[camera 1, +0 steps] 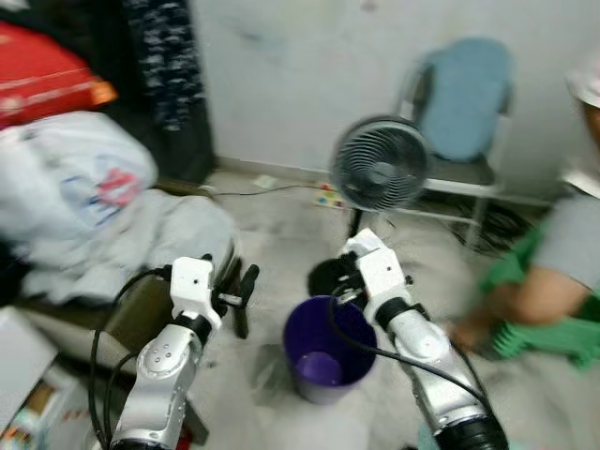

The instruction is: Clean up the room

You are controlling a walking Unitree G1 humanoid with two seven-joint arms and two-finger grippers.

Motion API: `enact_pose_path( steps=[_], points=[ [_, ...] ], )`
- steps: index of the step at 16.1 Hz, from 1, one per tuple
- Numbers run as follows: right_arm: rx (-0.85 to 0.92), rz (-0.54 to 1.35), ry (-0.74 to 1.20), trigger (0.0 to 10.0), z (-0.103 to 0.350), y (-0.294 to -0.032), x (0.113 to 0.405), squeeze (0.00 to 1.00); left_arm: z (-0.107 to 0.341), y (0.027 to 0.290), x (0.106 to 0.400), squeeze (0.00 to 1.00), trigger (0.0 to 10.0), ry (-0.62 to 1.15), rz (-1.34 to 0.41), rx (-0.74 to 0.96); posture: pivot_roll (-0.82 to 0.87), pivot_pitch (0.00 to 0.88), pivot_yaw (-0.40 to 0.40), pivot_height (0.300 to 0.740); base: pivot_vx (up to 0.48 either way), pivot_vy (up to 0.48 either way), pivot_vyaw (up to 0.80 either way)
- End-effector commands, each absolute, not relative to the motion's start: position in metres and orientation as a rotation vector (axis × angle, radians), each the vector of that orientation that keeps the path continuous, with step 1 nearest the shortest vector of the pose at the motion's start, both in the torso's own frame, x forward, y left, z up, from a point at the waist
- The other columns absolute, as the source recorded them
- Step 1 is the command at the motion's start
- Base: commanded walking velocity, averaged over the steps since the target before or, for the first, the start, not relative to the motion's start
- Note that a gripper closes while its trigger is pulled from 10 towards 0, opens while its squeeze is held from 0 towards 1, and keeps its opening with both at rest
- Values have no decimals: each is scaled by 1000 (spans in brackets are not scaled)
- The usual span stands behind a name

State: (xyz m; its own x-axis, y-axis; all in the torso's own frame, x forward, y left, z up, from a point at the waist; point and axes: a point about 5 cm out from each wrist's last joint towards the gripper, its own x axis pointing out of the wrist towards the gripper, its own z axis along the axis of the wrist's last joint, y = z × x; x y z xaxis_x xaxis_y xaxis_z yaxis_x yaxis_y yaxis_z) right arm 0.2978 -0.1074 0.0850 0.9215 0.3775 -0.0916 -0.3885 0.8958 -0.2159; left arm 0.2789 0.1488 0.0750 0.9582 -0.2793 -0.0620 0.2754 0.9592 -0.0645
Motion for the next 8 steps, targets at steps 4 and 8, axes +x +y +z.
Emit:
enact_pose_path(
  steps=[4, 8],
  points=[
    [-243, 388, 41, 10000, 87, -110, 299, 0, 78, 146, 280, 0, 10000, 63, -294, -60, -111, 0, -28, 740, 0, 0, 175],
    [-218, 371, 73, 10000, 83, -111, 300, 0, 77, 146, 280, 0, 10000, 64, -298, -61, -111, 0, -28, 740, 0, 0, 0]
  ],
)
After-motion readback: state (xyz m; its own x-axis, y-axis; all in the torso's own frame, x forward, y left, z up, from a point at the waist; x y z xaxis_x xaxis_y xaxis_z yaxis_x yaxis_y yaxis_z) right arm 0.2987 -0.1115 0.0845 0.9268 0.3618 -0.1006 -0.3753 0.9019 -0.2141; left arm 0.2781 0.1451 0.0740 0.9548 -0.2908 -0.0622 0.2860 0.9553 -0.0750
